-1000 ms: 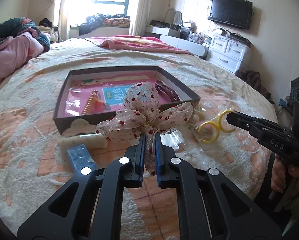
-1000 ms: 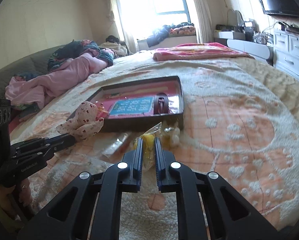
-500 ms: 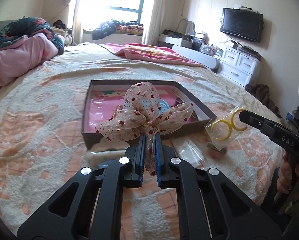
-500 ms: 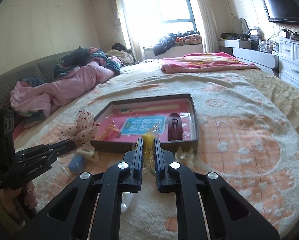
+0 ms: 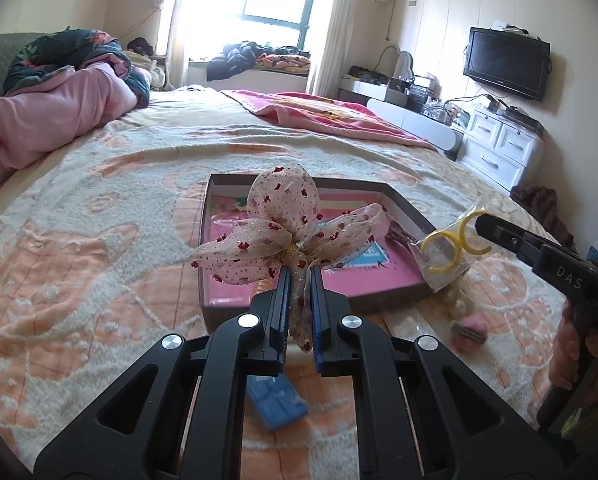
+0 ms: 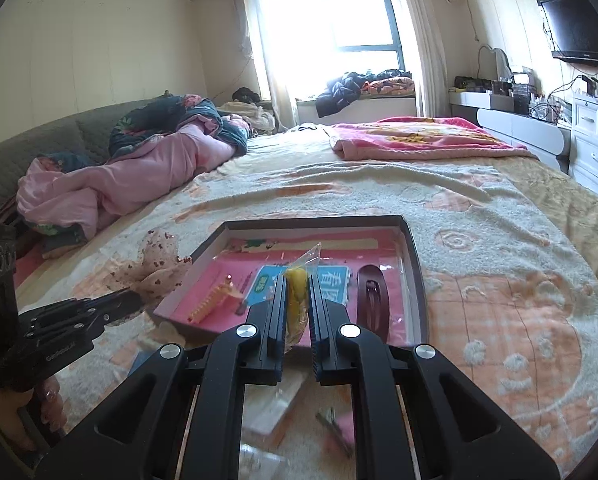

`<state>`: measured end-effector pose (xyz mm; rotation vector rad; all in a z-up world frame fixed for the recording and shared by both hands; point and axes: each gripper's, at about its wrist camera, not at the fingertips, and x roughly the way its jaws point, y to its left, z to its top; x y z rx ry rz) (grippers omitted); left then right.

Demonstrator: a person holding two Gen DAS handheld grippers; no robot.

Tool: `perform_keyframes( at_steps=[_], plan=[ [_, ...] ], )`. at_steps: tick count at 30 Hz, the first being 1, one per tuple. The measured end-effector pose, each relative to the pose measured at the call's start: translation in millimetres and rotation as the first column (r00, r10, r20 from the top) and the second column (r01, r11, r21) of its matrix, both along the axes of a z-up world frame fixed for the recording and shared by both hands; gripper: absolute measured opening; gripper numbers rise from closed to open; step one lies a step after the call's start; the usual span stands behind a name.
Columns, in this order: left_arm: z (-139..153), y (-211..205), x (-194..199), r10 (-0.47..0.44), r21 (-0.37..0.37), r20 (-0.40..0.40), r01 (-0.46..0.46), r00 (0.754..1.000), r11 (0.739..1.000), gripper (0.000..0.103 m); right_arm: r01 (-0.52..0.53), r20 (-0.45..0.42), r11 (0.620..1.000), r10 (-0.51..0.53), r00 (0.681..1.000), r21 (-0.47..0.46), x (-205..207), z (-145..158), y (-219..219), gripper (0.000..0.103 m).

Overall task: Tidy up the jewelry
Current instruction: 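Carry the bow and bangle bag into the tray and open both tools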

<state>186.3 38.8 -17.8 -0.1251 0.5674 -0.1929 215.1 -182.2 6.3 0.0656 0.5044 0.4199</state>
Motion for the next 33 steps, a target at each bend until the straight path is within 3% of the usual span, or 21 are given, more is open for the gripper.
perform_keyframes(
  at_steps=[21,33],
  plan=[
    [-11,-27,63,-0.045,0.02,-0.06,0.047,0.997,0.999,0.005,0.042,-0.056,0.999,-0.042,0.998,-0.001,74,-22,-7,0.01],
    [-31,-47,80,-0.074,0.028,-0.139,0.079,0.987,0.996,0.008,0.043,-0.105,0.999,-0.045,0.994,-0.018,95,-34,-15,0.01]
  ],
)
